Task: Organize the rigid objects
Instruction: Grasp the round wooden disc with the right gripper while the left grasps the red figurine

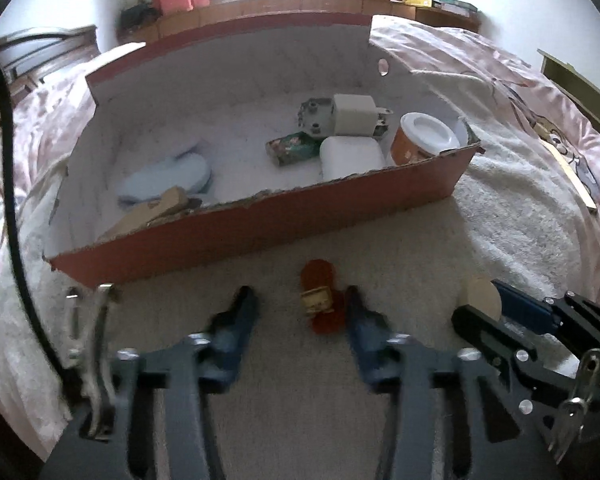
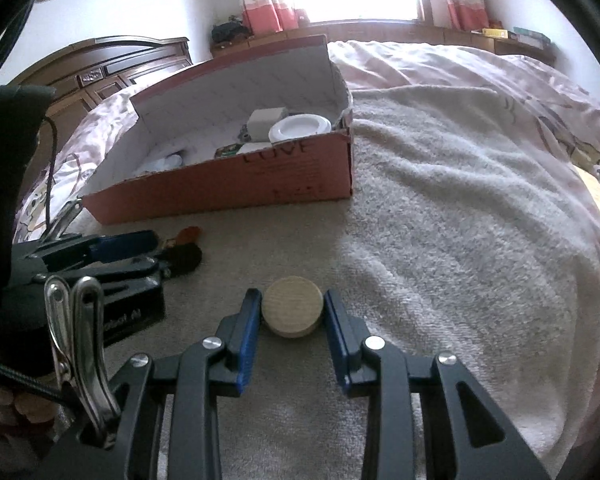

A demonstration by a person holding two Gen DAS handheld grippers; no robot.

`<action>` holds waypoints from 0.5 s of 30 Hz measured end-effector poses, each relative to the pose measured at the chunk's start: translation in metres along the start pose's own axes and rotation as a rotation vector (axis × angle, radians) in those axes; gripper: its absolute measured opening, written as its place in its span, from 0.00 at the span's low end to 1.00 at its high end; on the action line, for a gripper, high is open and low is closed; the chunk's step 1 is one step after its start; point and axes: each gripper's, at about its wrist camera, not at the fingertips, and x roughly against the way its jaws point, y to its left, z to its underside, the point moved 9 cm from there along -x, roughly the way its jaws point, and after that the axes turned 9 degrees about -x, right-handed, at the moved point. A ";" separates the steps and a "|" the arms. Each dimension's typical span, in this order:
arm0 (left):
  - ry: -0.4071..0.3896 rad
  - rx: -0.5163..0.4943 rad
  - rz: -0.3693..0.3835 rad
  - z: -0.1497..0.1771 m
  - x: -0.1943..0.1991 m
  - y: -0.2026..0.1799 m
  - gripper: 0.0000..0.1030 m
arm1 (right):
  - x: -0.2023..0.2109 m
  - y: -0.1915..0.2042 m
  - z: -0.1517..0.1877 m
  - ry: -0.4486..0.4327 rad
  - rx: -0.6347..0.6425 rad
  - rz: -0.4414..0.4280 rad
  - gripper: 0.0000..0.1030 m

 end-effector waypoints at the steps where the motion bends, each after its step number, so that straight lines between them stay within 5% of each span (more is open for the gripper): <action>1: -0.001 -0.008 -0.004 0.000 0.000 0.000 0.24 | 0.000 0.000 0.000 -0.001 0.000 0.000 0.32; 12: 0.013 0.035 -0.066 0.026 0.014 0.027 0.22 | 0.003 0.018 0.003 -0.003 0.030 -0.039 0.32; 15: 0.014 0.089 -0.031 0.030 0.011 0.036 0.22 | 0.000 0.027 0.007 0.009 0.058 -0.050 0.32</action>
